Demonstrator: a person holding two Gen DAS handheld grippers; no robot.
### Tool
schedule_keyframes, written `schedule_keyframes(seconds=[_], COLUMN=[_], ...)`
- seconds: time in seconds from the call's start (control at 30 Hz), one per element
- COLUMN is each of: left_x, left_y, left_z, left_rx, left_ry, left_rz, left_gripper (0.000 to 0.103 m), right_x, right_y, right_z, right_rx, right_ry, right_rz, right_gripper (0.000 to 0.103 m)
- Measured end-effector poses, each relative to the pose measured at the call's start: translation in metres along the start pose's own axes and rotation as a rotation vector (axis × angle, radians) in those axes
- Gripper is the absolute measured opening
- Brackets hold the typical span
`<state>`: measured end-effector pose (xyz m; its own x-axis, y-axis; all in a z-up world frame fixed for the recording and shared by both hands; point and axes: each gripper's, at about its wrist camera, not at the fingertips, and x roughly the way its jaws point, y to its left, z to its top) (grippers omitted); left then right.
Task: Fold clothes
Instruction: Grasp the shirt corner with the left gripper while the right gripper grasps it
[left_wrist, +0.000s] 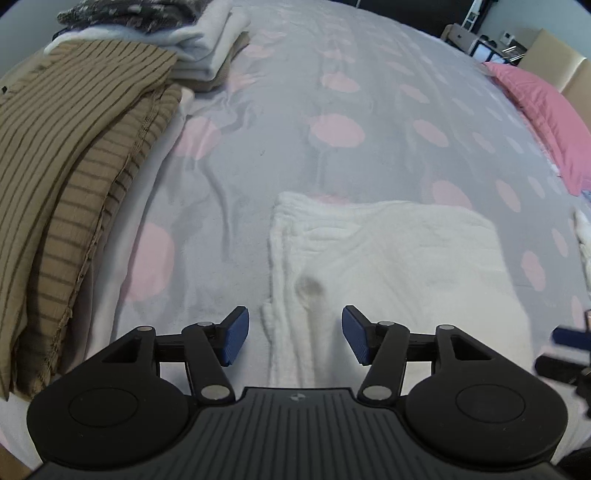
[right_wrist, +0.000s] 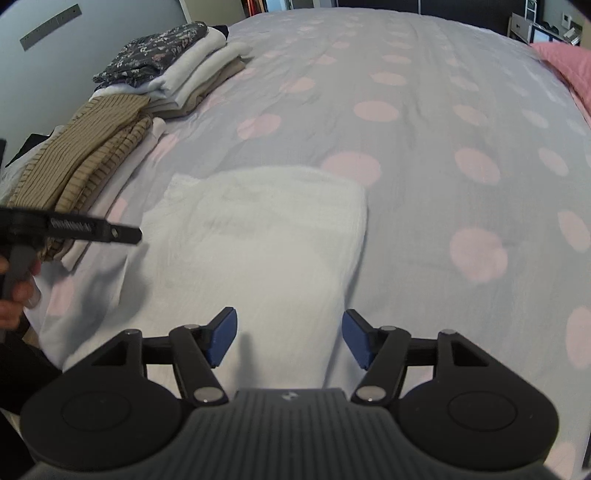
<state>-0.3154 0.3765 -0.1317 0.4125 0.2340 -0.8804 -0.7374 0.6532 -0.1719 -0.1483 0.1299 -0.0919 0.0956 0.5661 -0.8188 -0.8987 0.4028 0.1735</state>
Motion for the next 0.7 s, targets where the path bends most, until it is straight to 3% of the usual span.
schedule_keyframes(seconds=[0.17, 0.37, 0.43, 0.5, 0.53, 0.6, 0.7], left_x=[0.019, 0.033, 0.036, 0.036, 0.036, 0.033, 0.023], left_y=[0.016, 0.021, 0.020, 0.020, 0.020, 0.017, 0.002], left_z=[-0.004, -0.003, -0.003, -0.002, -0.002, -0.002, -0.002], left_rx=[-0.062, -0.111, -0.114, -0.123, -0.127, -0.114, -0.010], left_ry=[0.025, -0.002, -0.019, -0.032, -0.036, -0.049, -0.092], left_rz=[-0.038, -0.098, -0.117, -0.148, -0.166, -0.177, -0.148], left_gripper=[0.054, 0.054, 0.047, 0.023, 0.018, 0.013, 0.012], right_x=[0.014, 0.039, 0.045, 0.048, 0.048, 0.049, 0.048], right_y=[0.013, 0.024, 0.024, 0.025, 0.026, 0.026, 0.026], right_z=[0.009, 0.012, 0.015, 0.018, 0.020, 0.026, 0.037], right_rx=[-0.014, -0.040, -0.027, -0.022, -0.019, -0.008, 0.030], right_ry=[0.009, 0.041, 0.045, 0.041, 0.038, 0.032, 0.034], right_rz=[0.088, 0.106, 0.117, 0.119, 0.119, 0.113, 0.093], right_gripper=[0.067, 0.067, 0.067, 0.067, 0.067, 0.067, 0.066])
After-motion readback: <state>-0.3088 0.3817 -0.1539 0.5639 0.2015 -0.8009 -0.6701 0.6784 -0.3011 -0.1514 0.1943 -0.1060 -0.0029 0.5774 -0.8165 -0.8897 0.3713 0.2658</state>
